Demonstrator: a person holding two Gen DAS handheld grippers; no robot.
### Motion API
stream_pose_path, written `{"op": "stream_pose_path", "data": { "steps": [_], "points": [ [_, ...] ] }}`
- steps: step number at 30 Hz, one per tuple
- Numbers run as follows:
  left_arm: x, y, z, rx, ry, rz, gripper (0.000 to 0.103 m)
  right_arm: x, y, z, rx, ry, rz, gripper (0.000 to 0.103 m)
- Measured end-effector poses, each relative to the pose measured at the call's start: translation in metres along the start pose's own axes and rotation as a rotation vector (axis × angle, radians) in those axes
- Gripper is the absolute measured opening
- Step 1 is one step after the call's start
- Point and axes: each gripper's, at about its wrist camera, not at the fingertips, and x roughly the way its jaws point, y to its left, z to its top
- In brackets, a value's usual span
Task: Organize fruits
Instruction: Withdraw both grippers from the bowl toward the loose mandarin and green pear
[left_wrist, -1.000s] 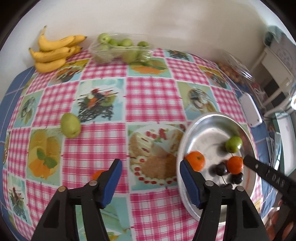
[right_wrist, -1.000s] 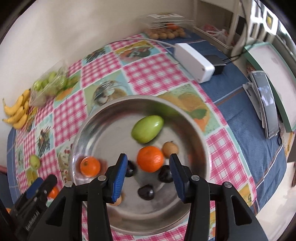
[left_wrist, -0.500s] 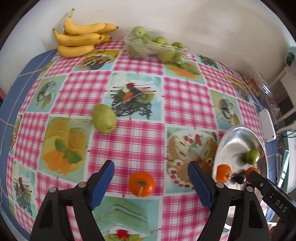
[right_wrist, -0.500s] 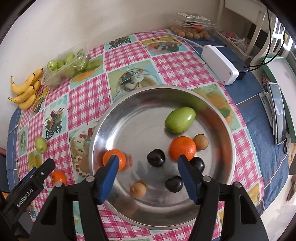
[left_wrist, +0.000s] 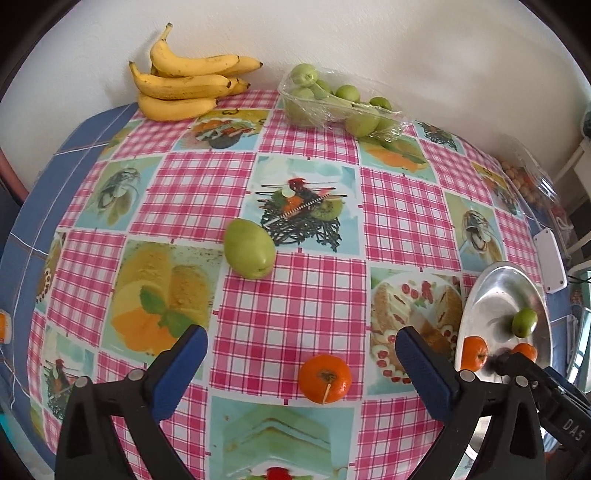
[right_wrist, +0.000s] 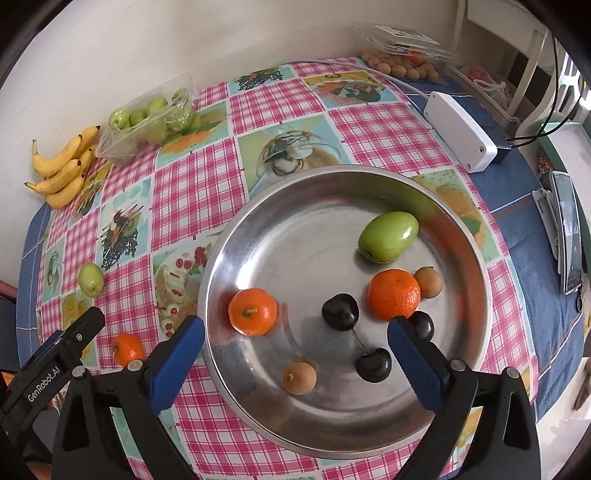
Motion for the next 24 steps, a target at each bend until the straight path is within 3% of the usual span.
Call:
{"op": "stream_pose_path", "data": {
  "steps": [12,24],
  "points": [
    [-0.003,0.01,0.002,0.02,-0.01,0.022,0.103,0.003,0.007,0.0,-0.002,0.006,0.005,0.1],
    [-0.009,0.044,0.011,0.019,-0.015,0.084,0.103,0.004,0.052,-0.004,-0.087,0.007,0.052,0.1]
  ]
}}
